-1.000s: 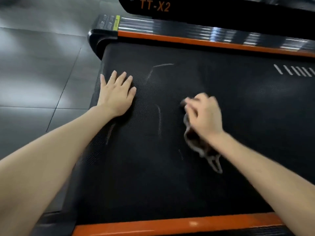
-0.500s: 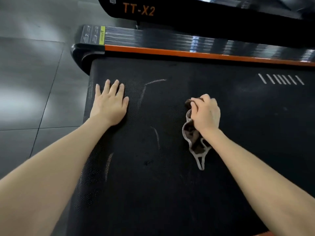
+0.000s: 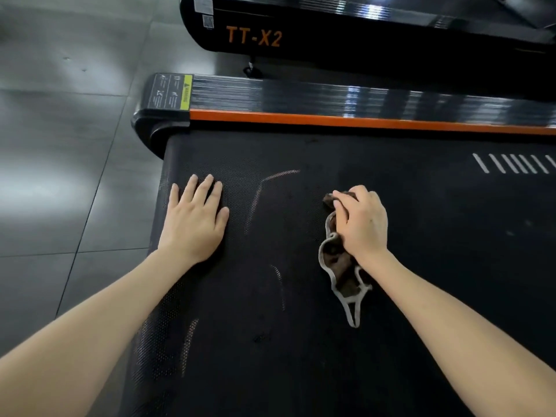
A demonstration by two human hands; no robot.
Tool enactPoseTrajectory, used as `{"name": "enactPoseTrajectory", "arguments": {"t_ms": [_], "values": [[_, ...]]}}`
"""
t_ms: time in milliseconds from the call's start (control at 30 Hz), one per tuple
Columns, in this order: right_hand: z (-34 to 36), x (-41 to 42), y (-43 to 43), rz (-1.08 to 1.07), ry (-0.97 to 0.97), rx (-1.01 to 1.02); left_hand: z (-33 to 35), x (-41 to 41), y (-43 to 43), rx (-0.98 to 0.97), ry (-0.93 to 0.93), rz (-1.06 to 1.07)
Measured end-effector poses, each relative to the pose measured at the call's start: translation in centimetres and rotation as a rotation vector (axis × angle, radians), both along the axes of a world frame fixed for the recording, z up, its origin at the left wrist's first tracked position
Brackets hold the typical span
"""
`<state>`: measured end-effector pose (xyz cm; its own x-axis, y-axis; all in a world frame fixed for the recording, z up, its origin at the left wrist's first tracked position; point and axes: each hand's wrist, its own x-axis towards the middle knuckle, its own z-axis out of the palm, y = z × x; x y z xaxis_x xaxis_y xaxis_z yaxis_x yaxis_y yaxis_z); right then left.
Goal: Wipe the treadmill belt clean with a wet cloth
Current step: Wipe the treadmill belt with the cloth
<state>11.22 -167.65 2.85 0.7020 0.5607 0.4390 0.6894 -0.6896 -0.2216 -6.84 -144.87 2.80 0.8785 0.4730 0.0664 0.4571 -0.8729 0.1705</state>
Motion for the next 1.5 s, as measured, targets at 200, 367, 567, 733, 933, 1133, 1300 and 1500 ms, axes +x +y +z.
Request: {"name": "enactPoseTrajectory", "arguments": {"t_ms": [200,367,567,733,933,1133,1300,1500], "values": [[-0.4,0.2,-0.3,0.025,-0.014,0.015,1.1,2.3,2.5,0.076,0.060,-0.063],[-0.1,6.2,1.4,-0.109,-0.029,0.002,0.0,2.9,3.4,0.036,0.039,-0.070],[0.7,5.3,7.8,-0.196,0.041,0.000,-0.4,3.0,3.7,0.042,0.032,-0.082],[0.5,-1.8,7.0,0.408,0.020,-0.065,-0.3,3.0,3.7,0.025,0.017,-0.084],[0.7,9.7,2.3,-0.207,0.028,-0.086,-0.4,3.0,3.6,0.043,0.028,-0.080],[1.4,7.0,11.3,-0.298,0.105,-0.075,-0.3,3.1,3.6,0.057,0.033,-0.073],[0.7,1.8,12.3,0.353,-0.017,-0.076,-0.3,3.0,3.6,0.044,0.028,-0.076],[1.4,10.8,8.2,-0.395,0.099,-0.093,-0.3,3.1,3.5,0.041,0.019,-0.077]]}}
